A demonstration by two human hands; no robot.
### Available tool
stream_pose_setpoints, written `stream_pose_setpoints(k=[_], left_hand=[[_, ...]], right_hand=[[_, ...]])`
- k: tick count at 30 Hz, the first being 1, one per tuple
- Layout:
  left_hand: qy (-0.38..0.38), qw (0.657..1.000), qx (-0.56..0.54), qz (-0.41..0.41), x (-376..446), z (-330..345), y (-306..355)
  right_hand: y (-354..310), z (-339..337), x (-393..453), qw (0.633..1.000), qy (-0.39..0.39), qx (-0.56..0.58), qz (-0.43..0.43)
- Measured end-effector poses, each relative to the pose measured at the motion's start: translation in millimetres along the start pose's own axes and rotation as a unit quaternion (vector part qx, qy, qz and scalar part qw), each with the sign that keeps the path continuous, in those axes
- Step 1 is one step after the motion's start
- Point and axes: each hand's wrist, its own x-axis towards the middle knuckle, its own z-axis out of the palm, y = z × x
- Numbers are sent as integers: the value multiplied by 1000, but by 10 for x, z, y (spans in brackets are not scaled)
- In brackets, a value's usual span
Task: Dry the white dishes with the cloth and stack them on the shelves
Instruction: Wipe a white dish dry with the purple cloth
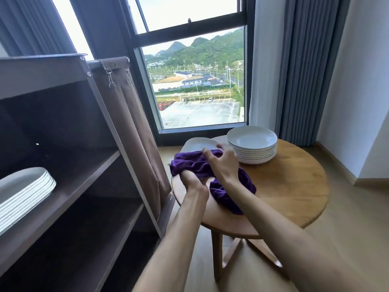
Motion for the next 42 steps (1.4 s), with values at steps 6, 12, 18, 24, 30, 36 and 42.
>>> stream_pose_setpoints(k=[6, 12, 18, 24, 30, 36, 42], left_hand=[[-18, 1000, -8, 19, -67, 57, -84], [0, 997, 34, 69, 23, -29, 19], [-66, 968, 212, 121, 77, -460, 469], [-69, 993, 68, 73, -226, -427, 284], [-48, 993, 67, 86, -250, -466, 346], [-107, 965, 200, 127, -199, -348, 873], [-97, 963, 179, 175, -382, -140, 263]], right_hand=[[157, 183, -40, 932, -55, 265, 240], [182, 374, 34, 858, -24, 440, 263], [190, 334, 236, 837, 43, 460, 292], [166, 565, 17, 763, 58, 515, 387], [384, 362, -219, 812, 0, 495, 311], [366, 0, -19, 880, -74, 418, 215], [148, 272, -257, 807, -4, 513, 291]])
